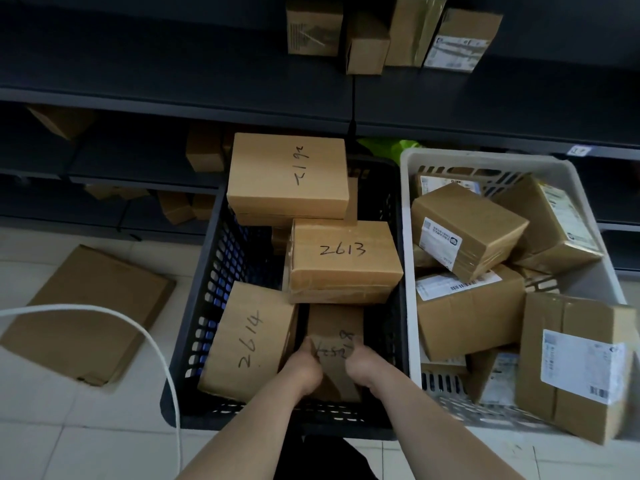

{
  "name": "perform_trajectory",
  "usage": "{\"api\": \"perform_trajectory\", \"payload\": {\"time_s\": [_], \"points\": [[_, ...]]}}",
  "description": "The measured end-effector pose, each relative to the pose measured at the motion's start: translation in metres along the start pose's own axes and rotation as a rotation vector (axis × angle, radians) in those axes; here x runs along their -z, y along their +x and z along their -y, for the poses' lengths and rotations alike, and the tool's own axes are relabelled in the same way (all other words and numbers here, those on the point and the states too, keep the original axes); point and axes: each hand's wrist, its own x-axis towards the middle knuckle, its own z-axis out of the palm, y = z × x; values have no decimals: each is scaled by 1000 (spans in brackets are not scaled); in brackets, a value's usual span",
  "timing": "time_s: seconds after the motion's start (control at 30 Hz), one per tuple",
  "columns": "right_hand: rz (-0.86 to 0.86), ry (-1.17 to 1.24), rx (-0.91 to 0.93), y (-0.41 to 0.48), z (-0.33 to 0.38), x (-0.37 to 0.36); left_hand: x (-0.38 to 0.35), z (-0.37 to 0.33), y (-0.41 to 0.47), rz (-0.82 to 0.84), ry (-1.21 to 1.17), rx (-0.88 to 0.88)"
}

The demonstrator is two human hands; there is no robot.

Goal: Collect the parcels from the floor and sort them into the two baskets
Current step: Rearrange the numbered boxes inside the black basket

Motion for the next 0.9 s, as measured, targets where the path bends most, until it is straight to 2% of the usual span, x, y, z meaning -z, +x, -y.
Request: {"api": "perform_trajectory", "payload": {"time_s": [0.13, 0.3, 0.4, 0.5, 0.57, 0.7, 0.83, 0.9], "points": [[-33, 111, 78, -13, 10, 4, 5, -5, -23, -77, 46, -146], [-94, 233, 251, -48, 47, 10, 43, -6, -53, -597, 54, -348], [-27, 229, 346, -66, 68, 3, 70, 7, -56, -746, 128, -377], [64, 239, 349, -59, 82, -14, 86, 18, -56, -640, 331, -276], [83, 240, 364, -57, 89, -24, 88, 24, -56, -544, 390, -216], [92, 250, 361, -65, 95, -23, 84, 30, -58, -457, 447, -187], [-97, 430, 252, -69, 84, -6, 92, 20, -58, -410, 449, -180], [-263, 526, 246, -79, 78, 13, 98, 8, -59, -430, 396, -226]]}}
